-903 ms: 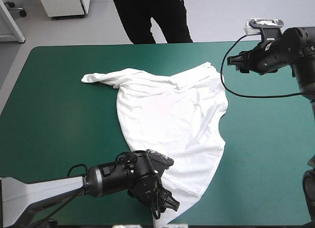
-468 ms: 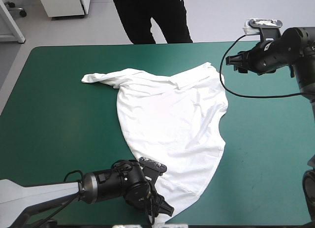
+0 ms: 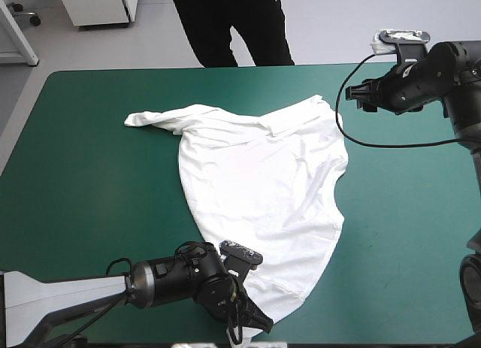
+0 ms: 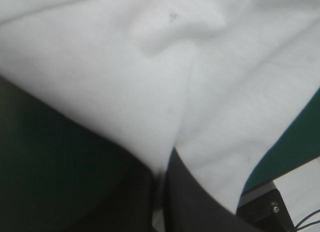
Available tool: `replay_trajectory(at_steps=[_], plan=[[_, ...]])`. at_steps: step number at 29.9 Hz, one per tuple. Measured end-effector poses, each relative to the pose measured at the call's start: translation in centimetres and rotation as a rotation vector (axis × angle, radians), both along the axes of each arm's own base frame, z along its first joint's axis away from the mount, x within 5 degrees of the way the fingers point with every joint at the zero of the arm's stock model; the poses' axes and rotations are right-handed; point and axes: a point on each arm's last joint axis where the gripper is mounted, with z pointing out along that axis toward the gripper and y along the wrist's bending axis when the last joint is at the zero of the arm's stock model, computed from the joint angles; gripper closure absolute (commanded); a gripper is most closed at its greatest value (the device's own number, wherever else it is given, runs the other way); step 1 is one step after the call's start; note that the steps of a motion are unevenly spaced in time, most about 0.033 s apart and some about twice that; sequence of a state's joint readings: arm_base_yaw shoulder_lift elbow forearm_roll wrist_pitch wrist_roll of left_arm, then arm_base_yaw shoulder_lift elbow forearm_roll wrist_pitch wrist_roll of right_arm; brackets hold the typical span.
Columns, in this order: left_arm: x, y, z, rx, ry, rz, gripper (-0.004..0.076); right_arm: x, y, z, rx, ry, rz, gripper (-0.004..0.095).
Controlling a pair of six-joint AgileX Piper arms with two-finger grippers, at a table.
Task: Fold the cloth
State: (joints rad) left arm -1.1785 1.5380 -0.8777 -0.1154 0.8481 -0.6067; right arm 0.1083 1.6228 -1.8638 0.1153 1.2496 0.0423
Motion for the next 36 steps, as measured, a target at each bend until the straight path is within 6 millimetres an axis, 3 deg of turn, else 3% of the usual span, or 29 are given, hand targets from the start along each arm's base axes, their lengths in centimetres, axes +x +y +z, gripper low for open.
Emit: replay_trajectory(at_steps=[4, 16, 31, 36], plan=[[0.0, 0.0, 0.0, 0.0, -0.001, -0.004, 0.0731, 1.9, 0.2, -2.2, -0.005, 0.063, -0.001, 0.0319], [0.0, 0.0, 0.0, 0.001, 0.0, -0.008, 0.0731, 8.4, 0.9, -11.8, -0.035, 0.248, 0.002, 0.0324], [0.0, 0.0, 0.0, 0.005, 0.001, -0.015, 0.0731, 12.9, 1.9, -18.9, -0.028, 0.237, 0.022, 0.0331], [0.0, 0.0, 0.0, 0.006, 0.001, -0.015, 0.0731, 14.6, 2.3, -19.8, -0.012, 0.218, 0.024, 0.0425]])
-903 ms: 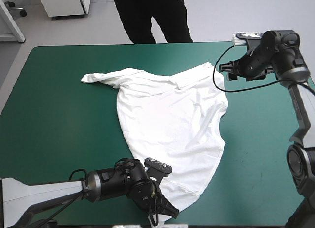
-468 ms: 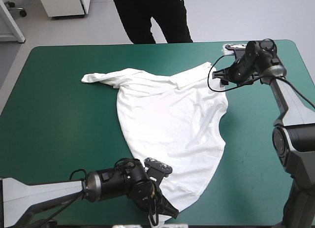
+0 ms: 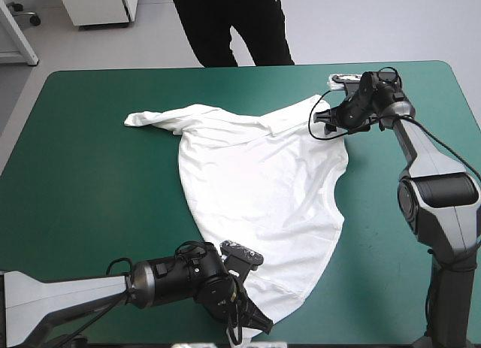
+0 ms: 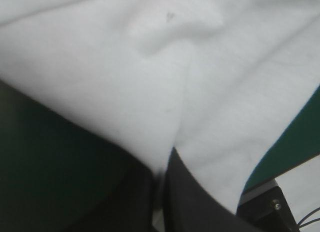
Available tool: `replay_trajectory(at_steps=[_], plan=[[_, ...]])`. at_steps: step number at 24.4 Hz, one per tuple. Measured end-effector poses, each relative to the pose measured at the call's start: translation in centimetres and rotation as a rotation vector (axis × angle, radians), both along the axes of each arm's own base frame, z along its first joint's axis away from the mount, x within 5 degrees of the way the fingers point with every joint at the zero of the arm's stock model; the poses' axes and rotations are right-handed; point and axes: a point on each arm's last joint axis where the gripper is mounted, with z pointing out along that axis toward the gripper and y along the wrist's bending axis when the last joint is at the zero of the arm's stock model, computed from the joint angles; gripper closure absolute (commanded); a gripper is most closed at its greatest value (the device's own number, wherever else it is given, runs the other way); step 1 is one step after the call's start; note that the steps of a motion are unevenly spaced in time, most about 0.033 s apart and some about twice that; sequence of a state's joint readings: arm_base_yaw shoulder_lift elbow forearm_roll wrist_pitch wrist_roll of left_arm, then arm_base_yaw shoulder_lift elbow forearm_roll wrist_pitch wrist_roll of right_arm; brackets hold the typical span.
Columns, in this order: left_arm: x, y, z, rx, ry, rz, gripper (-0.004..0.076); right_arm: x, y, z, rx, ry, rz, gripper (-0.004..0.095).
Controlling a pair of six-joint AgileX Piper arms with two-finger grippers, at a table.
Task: Fold the cloth
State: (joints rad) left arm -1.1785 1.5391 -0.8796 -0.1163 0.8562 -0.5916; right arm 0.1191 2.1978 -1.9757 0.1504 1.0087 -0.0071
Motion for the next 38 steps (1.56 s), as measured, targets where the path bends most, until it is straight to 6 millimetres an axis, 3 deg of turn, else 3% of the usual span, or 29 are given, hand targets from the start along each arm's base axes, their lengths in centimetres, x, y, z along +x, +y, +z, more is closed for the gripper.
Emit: replay_trajectory(at_steps=[6, 11, 13, 14, 15, 18, 20, 22, 24, 28, 30, 32, 38], plan=[[0.0, 0.0, 0.0, 0.002, 0.001, 0.0, 0.0731, 1.5, 0.3, -1.1, 0.01, 0.009, 0.006, 0.0513], [0.0, 0.0, 0.0, 0.003, 0.001, 0.0, 0.0731, 1.4, 0.4, -1.9, 0.015, 0.065, 0.015, 0.0664], [0.0, 0.0, 0.0, 0.003, 0.001, -0.001, 0.0731, 1.3, 0.4, -1.9, 0.013, 0.087, 0.019, 0.0751], [0.0, 0.0, 0.0, 0.003, 0.001, -0.001, 0.0731, 1.1, 0.4, -1.9, 0.012, 0.101, 0.021, 0.0878], [0.2, 0.1, 0.1, 0.0, 0.0, 0.007, 0.0731, 0.9, 0.4, -2.0, 0.012, 0.127, 0.026, 0.093], [1.6, 0.6, 1.0, -0.032, -0.004, 0.072, 0.0731, 0.5, 0.4, -1.7, 0.013, 0.155, 0.029, 0.0925], [4.9, 2.4, 2.2, -0.04, -0.09, 0.142, 0.0731, 0.0, 0.4, -0.7, 0.012, 0.161, 0.035, 0.0925], [8.0, 4.7, 5.0, -0.072, -0.203, 0.211, 0.0731, -0.9, 0.3, 2.3, 0.015, 0.11, 0.037, 0.0925], [10.8, 7.3, 9.0, -0.103, -0.317, 0.259, 0.0731, -2.7, 0.1, 7.4, 0.028, 0.01, 0.041, 0.0925], [14.1, 10.9, 16.4, -0.161, -0.495, 0.322, 0.0731, -6.9, -0.3, 15.2, 0.045, -0.157, 0.046, 0.0925], [14.8, 12.0, 20.6, -0.207, -0.606, 0.328, 0.0731, -9.4, -0.5, 18.9, 0.068, -0.246, 0.05, 0.0925], [14.8, 12.5, 23.8, -0.25, -0.694, 0.324, 0.0731, -11.4, -0.6, 21.4, 0.088, -0.313, 0.061, 0.0925], [12.9, 14.0, 32.4, -0.371, -0.959, 0.297, 0.0733, -17.1, -0.8, 28.1, 0.138, -0.526, 0.123, 0.0925]])
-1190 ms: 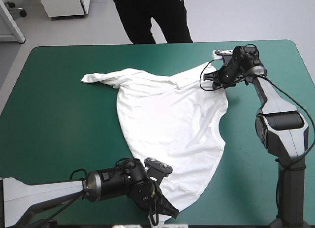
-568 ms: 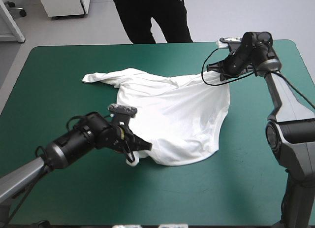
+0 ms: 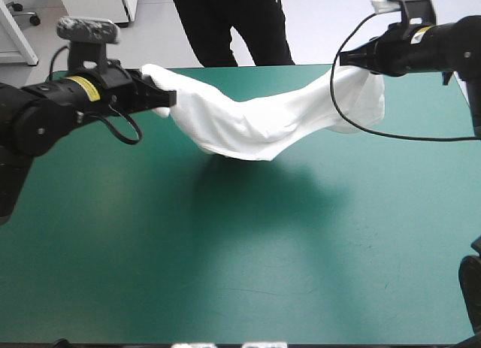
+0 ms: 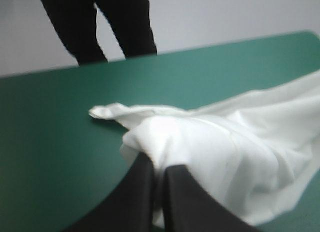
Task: Fold the cloth
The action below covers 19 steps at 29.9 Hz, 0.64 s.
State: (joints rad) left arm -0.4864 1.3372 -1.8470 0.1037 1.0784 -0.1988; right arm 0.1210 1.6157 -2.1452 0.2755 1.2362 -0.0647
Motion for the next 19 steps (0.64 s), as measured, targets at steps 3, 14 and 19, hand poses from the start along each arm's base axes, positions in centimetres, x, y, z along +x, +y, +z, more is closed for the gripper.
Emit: replay_trajectory(at_steps=[3, 14, 19], plan=[[-1.6, 1.1, 3.6, -0.029, -0.131, 0.013, 0.0733, -2.8, -0.2, 3.5, 0.02, -0.125, 0.009, 0.0925], [-8.3, 5.2, 13.0, -0.137, -0.615, 0.048, 0.0733, -14.4, -1.5, 14.0, 0.097, -0.65, 0.031, 0.0922], [-11.2, 6.6, 15.6, -0.183, -0.808, 0.048, 0.0733, -18.6, -2.0, 16.3, 0.124, -0.844, 0.031, 0.0919]])
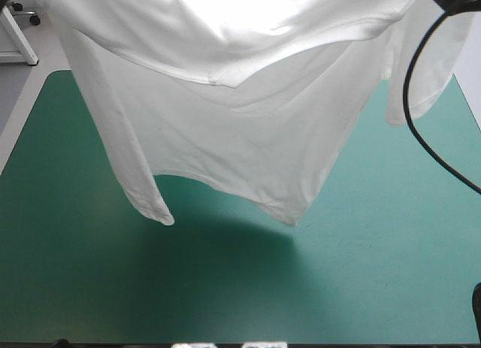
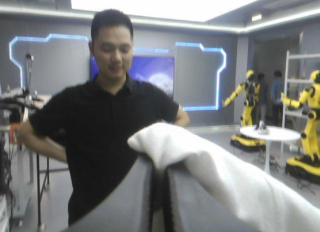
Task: Fold the cloth
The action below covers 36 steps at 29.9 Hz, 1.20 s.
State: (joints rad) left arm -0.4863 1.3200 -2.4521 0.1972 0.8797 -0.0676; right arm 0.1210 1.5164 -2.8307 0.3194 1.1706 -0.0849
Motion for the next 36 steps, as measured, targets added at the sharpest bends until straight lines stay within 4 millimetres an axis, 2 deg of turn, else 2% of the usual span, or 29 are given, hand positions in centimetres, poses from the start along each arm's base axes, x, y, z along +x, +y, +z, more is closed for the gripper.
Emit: replay_trajectory(at_steps=[6, 9, 12, 15, 19, 23, 26, 29, 30, 32, 34, 36], plan=[[-3.7, 0.9, 2.4, -0.035, -0.233, -0.079, 0.0733, -4.8, -0.8, 2.1, 0.06, -0.226, -0.009, 0.0919], [-4.9, 1.0, 2.8, -0.04, -0.276, -0.132, 0.0733, -7.0, -1.2, 2.6, 0.073, -0.292, -0.024, 0.0919], [-5.2, 0.9, 2.4, -0.009, -0.228, -0.155, 0.0733, -8.0, -1.5, 2.6, 0.075, -0.294, -0.051, 0.0919], [-4.7, 0.6, 1.2, 0.059, -0.096, -0.158, 0.0733, -7.4, -1.7, 1.9, 0.056, -0.208, -0.081, 0.0919], [-2.3, 0.0, -1.4, 0.143, 0.173, -0.112, 0.0733, -4.3, -1.4, 0.4, 0.011, -0.022, -0.095, 0.092], [1.8, -1.0, -4.6, 0.209, 0.405, -0.01, 0.0733, 0.4, -0.8, -1.0, 0.01, 0.124, -0.094, 0.0921], [5.4, -2.3, -7.9, 0.263, 0.559, 0.055, 0.0733, 4.4, -0.3, -2.8, 0.002, 0.261, -0.095, 0.0921], [8.8, -3.6, -11.6, 0.306, 0.672, 0.105, 0.0733, 8.6, 0.2, -5.7, -0.026, 0.424, -0.1, 0.0921], [10.2, -4.2, -13.3, 0.322, 0.716, 0.126, 0.0733, 10.1, 0.3, -7.0, -0.038, 0.489, -0.103, 0.0921], [12.1, -4.7, -15.9, 0.334, 0.776, 0.149, 0.0733, 13.0, 0.6, -9.9, -0.063, 0.624, -0.108, 0.0921], [14.3, -5.1, -19.3, 0.341, 0.862, 0.155, 0.0733, 15.6, 0.9, -13.2, -0.087, 0.755, -0.112, 0.0921], [16.5, -5.2, -22.5, 0.336, 0.947, 0.155, 0.0733, 17.5, 1.2, -16.1, -0.105, 0.859, -0.115, 0.0921]])
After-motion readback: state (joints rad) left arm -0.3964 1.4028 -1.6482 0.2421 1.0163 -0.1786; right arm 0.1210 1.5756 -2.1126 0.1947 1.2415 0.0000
